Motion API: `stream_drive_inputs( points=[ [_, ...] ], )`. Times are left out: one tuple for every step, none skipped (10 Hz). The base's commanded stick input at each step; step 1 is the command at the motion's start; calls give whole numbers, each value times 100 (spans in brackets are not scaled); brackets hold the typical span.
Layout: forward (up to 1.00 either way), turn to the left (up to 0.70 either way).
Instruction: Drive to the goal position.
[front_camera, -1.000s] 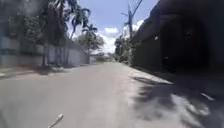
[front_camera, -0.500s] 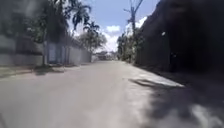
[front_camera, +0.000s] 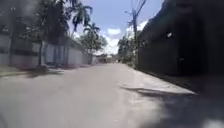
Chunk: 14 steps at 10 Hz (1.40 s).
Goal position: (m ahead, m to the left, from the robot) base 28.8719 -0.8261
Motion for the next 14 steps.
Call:
stream_drive_inputs(
  points=[
    [85, 0],
    [85, 0],
    [85, 0],
    [85, 0],
    [85, 0],
    [85, 0],
    [85, 0],
    [85, 0],
    [85, 0],
    [85, 0],
    [85, 0],
    [85, 0],
    [85, 0],
    [85, 0]
  ],
)
